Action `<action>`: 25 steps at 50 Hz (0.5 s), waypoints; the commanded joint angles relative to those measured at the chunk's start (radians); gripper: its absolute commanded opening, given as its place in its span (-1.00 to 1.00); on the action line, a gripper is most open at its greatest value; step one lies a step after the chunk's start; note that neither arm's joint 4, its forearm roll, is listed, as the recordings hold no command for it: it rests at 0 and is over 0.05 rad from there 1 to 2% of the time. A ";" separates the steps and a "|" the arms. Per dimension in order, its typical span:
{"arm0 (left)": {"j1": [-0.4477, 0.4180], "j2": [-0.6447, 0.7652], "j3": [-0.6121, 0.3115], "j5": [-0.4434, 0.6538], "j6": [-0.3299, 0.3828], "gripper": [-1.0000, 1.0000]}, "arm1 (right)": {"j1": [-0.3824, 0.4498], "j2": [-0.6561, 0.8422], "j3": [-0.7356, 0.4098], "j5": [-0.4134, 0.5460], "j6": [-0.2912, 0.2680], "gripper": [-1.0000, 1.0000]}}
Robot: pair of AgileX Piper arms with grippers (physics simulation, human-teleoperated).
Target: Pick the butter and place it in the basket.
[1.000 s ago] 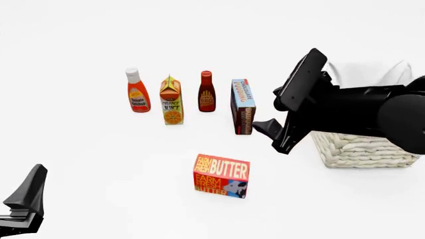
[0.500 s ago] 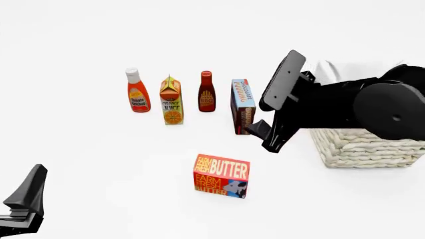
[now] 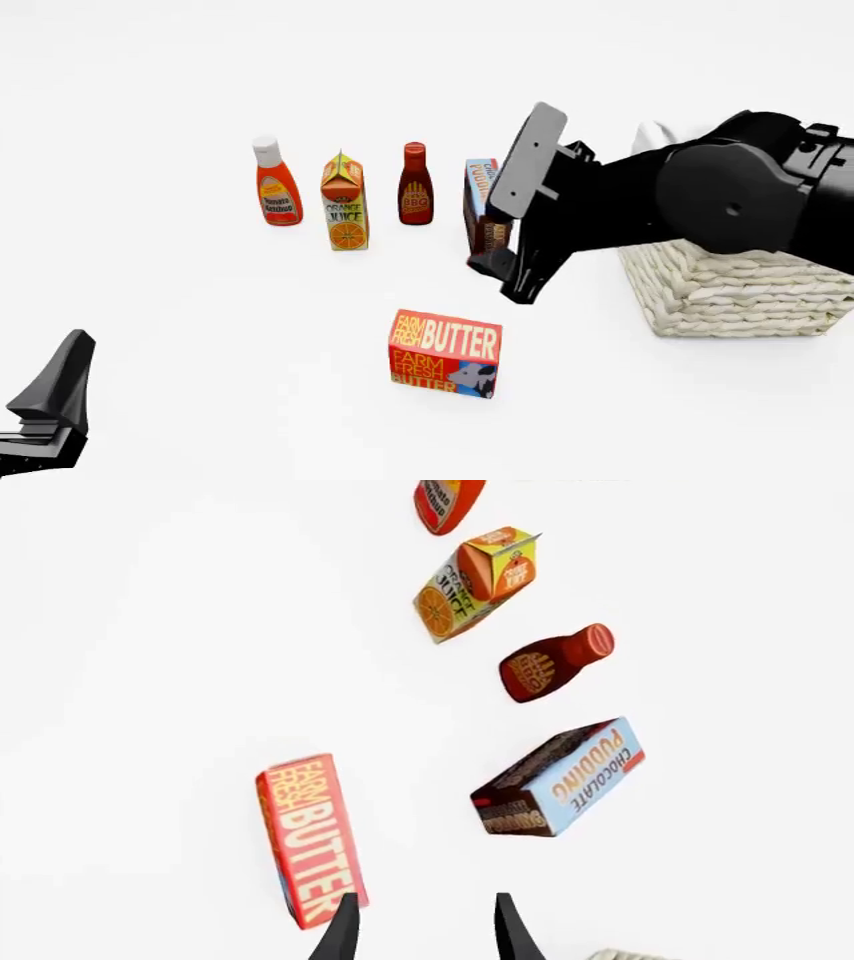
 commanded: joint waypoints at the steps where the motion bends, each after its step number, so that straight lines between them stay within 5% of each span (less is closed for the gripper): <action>1: 0.000 0.000 0.000 0.000 0.000 1.00 | 0.016 0.022 -0.040 0.038 -0.015 1.00; 25: 0.000 0.000 0.000 0.000 0.000 1.00 | 0.030 0.047 -0.053 0.101 -0.040 1.00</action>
